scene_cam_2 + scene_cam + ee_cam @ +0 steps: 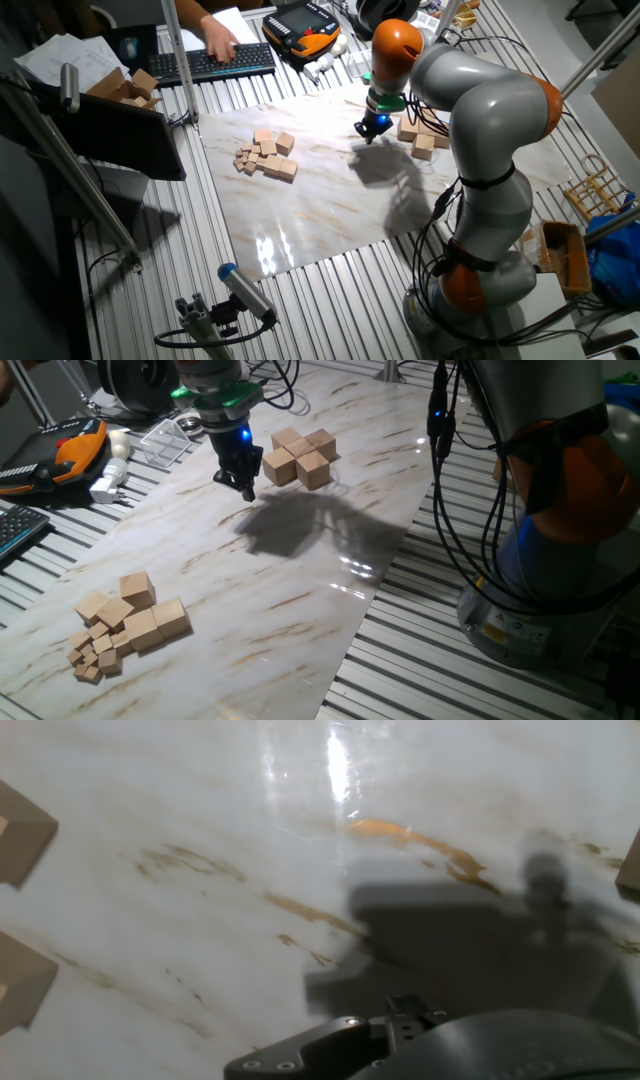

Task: Stack the blocks into a cross shape

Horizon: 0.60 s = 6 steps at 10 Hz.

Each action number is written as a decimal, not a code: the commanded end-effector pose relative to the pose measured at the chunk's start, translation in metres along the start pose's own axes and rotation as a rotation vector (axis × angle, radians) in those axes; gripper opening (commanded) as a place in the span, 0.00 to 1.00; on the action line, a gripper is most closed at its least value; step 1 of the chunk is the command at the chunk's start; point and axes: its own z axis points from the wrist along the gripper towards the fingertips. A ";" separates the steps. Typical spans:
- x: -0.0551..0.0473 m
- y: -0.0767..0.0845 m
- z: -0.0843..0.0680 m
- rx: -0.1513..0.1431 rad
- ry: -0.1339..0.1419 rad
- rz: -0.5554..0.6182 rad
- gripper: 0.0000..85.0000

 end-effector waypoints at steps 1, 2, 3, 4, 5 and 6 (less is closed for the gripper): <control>0.000 0.000 0.000 0.000 0.000 0.000 0.00; 0.000 -0.001 0.000 0.004 -0.003 -0.001 0.00; -0.001 -0.001 0.000 0.004 -0.003 0.000 0.00; -0.001 -0.001 0.000 0.003 0.000 0.003 0.00; -0.001 -0.001 0.000 0.003 0.001 0.009 0.00; -0.001 -0.001 0.000 0.006 -0.002 0.016 0.00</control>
